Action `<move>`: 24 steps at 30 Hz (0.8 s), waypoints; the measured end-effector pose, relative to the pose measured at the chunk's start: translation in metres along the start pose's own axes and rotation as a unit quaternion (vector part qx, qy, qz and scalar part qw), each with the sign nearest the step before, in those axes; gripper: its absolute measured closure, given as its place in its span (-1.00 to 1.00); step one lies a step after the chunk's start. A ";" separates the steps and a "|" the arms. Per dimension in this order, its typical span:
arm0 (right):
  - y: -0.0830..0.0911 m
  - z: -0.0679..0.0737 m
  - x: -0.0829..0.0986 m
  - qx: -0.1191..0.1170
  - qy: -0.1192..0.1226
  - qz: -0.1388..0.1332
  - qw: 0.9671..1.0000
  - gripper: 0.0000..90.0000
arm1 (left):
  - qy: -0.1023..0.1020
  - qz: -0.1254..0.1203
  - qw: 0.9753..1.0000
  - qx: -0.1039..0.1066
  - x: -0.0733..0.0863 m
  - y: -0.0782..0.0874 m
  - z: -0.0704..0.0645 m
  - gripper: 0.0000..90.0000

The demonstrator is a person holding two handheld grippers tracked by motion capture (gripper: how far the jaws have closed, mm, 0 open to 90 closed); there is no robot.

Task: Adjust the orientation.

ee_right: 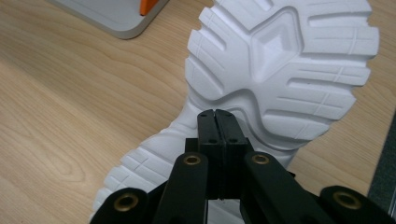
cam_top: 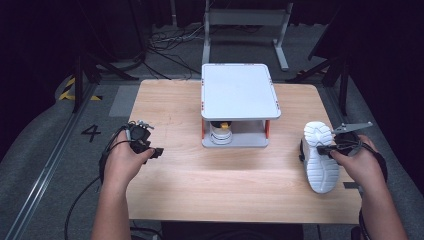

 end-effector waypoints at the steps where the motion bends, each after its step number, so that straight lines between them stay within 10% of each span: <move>1: -0.002 0.003 -0.001 -0.003 0.005 -0.001 1.000 1.00 | 0.001 0.000 1.000 0.000 0.000 0.000 0.000 -0.05; 5: -0.012 0.019 -0.007 -0.042 0.032 -0.009 0.999 1.00 | 0.002 -0.001 1.000 0.001 0.000 -0.001 -0.002 -0.06; 16: -0.039 0.056 -0.016 -0.046 0.107 0.026 0.993 1.00 | 0.002 0.002 1.000 0.002 -0.001 -0.003 0.000 -0.07; 24: -0.041 0.065 -0.016 -0.062 0.119 0.037 0.990 1.00 | 0.002 0.004 1.000 0.003 -0.001 -0.005 -0.001 -0.07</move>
Point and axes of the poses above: each handheld gripper's, and its own axes: y roughly backward along the jaws, x roughly out of its underside, z roughly to its left, the point moved 4 cm from there along -y, roughly forward along the jaws, and after that the axes turned 2 degrees about -x, right-handed, at the moved point
